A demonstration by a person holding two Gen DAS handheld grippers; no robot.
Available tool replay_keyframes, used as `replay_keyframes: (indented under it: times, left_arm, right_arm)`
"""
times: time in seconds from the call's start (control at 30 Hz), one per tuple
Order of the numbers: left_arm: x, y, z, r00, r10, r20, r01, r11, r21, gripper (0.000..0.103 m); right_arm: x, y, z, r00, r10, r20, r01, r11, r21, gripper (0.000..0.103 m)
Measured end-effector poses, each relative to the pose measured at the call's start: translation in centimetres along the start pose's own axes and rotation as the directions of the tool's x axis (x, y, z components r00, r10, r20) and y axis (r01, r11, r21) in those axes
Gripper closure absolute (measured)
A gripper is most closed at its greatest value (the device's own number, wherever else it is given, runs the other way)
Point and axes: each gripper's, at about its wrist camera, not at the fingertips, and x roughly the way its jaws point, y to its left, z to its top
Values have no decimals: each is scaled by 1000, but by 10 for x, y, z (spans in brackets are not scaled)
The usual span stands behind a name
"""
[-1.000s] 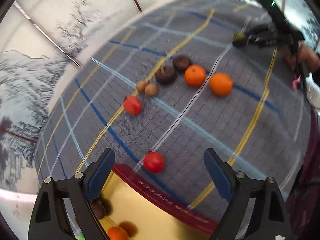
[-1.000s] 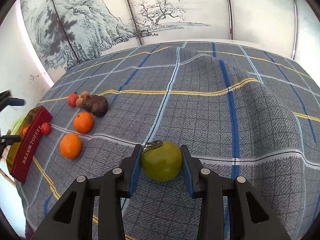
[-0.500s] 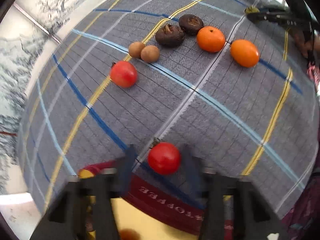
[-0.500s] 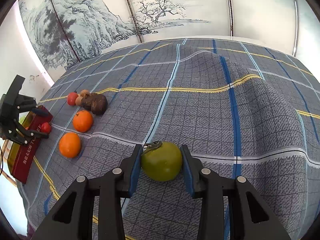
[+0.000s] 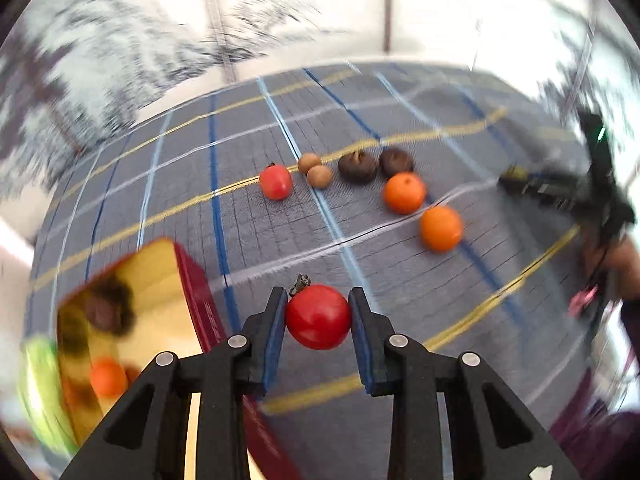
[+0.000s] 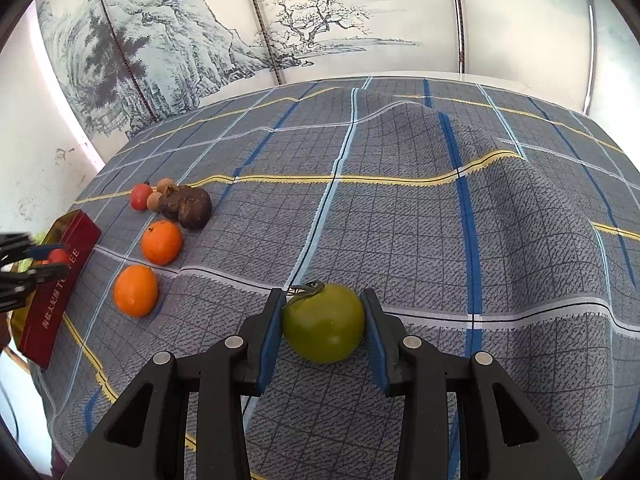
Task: Organize fruits
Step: 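Grasp the red tomato with the left tool while the right tool holds the green fruit, then lower the tomato into the tin and open the left tool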
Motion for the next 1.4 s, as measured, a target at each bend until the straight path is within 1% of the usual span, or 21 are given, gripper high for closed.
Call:
replay_keyframes:
  times: [0.03, 0.1, 0.2, 0.27, 0.33, 0.43, 0.6, 0.7, 0.87, 0.97, 1.13, 1.23, 1.4]
  left_arm:
    - [-11, -3, -6, 1000, 6, 23, -5, 999, -47, 75]
    - [-21, -9, -10, 997, 45, 56, -40, 996, -84, 75]
    - [-34, -13, -16, 991, 107, 81, -97, 988, -117, 75]
    - [-40, -12, -21, 986, 136, 92, -123, 983, -134, 75]
    - [-48, -11, -26, 978, 178, 107, -160, 975, -155, 75]
    - [-54, -5, -34, 971, 207, 116, -184, 966, -184, 75]
    - [-58, 8, -47, 955, 273, 114, -245, 945, -217, 75]
    - [-56, 19, -54, 951, 294, 100, -263, 933, -246, 75]
    - [-54, 50, -73, 939, 337, 71, -297, 897, -326, 75]
    - [-51, 67, -85, 928, 370, 48, -330, 873, -359, 75]
    - [-48, 89, -102, 914, 404, 33, -359, 844, -398, 75]
    - [-47, 98, -108, 908, 418, 29, -370, 834, -410, 75]
    - [-42, 104, -111, 901, 431, 36, -383, 834, -397, 75]
  right_arm:
    - [0, 1, 0, 1000, -1, 0, 1, 1000, -1, 64]
    - [1, 2, 1, 1000, -3, -1, 3, 1000, -2, 64]
    - [1, 2, 1, 1000, -6, -1, 6, 1000, -4, 64]
    - [1, 3, 0, 1000, -12, -2, 12, 1000, -8, 64]
    - [1, 3, 0, 1000, -16, -2, 16, 1000, -11, 64]
    - [1, 4, 0, 1000, -20, -3, 20, 1000, -14, 64]
    - [4, 7, 0, 999, -32, -5, 32, 999, -24, 63]
    - [4, 9, 1, 999, -40, -6, 40, 999, -30, 63]
    - [4, 10, 0, 999, -45, -6, 45, 998, -34, 63]
    - [4, 10, 0, 999, -47, -7, 46, 998, -35, 63]
    - [5, 11, 0, 998, -55, -8, 54, 998, -42, 63]
    - [5, 11, 0, 998, -56, -8, 55, 998, -43, 63]
    - [5, 12, 0, 998, -59, -8, 58, 997, -45, 63]
